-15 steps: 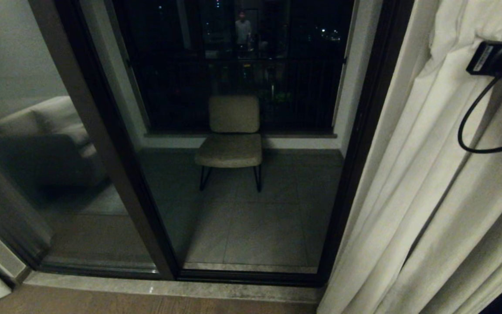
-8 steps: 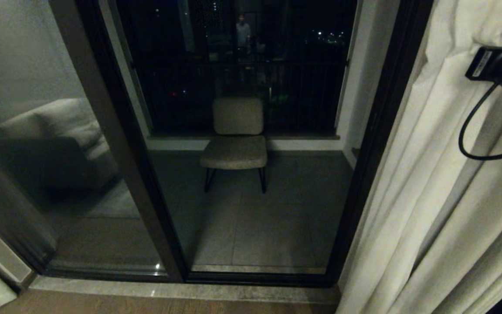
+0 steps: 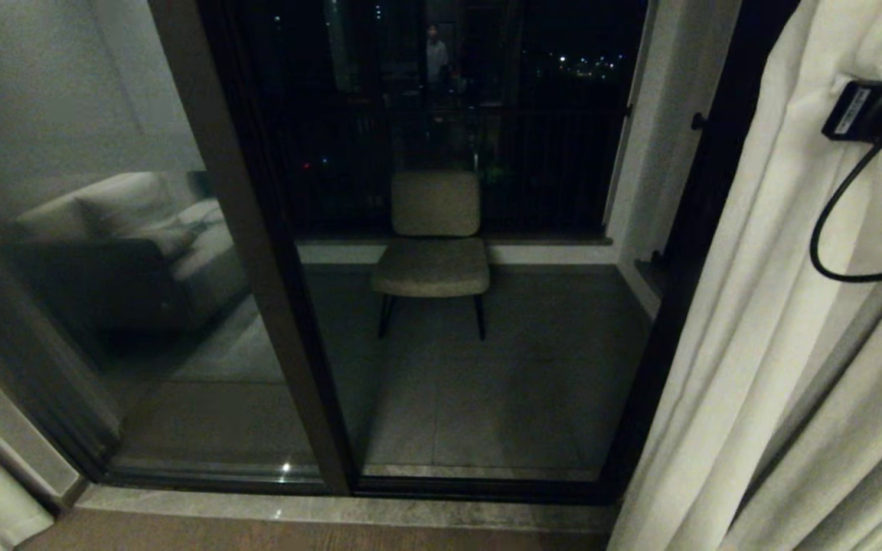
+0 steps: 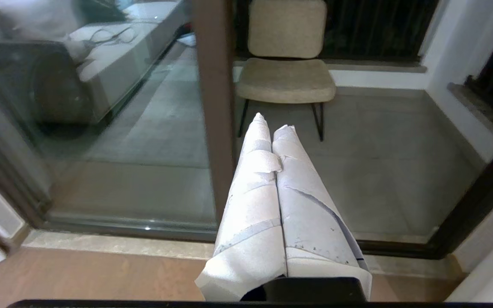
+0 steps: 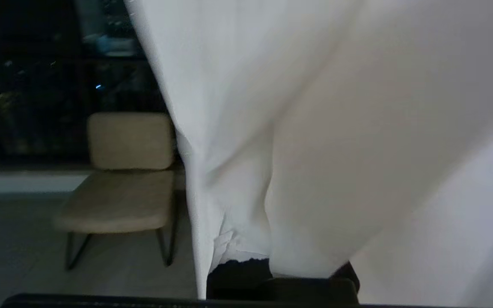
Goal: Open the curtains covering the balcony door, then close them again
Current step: Close the inner curtains on both sides
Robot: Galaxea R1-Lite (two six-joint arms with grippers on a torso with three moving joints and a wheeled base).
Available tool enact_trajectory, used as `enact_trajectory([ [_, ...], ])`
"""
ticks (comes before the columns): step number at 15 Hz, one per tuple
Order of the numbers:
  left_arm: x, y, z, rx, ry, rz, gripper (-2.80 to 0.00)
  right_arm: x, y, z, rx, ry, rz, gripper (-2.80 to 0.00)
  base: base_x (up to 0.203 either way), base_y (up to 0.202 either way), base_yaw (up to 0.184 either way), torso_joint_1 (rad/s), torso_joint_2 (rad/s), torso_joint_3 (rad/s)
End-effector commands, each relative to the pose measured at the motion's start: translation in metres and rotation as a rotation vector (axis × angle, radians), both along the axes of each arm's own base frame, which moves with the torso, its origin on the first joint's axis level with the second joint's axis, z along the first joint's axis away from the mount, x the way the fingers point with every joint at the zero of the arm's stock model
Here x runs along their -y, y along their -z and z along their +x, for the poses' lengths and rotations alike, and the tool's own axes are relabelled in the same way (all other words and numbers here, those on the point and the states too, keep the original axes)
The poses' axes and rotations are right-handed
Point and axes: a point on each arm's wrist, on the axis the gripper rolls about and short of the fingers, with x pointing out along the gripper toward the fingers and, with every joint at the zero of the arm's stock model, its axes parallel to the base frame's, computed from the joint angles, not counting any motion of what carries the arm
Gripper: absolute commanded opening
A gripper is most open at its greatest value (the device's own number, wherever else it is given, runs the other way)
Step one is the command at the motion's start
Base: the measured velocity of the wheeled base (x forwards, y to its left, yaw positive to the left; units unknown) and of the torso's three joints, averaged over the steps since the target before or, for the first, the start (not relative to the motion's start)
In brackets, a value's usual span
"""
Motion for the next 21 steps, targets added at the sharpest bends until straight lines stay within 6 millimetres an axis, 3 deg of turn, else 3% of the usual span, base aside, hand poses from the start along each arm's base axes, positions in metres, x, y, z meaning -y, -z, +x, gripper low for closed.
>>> enact_trajectory([
  [1,0.000,0.000,0.000,0.001,-0.001,0.000,-2.80,0.000,0.001,-0.001,-0.002,0.002,-0.001,-2.80,0.000,0.198,-0.001,0.006,0.00,0.002],
  [11,0.000,0.000,0.000,0.001,-0.001,-0.005,-2.80,-0.001,0.002,-0.004,-0.006,-0.002,-0.003,-2.80,0.000,0.184,0.001,0.003,0.00,0.002],
  [21,0.000,0.000,0.000,0.000,-0.001,-0.005,-2.80,-0.012,0.013,0.021,0.005,-0.037,-0.004,-2.80,0.000,0.188,0.000,0.005,0.00,0.003],
])
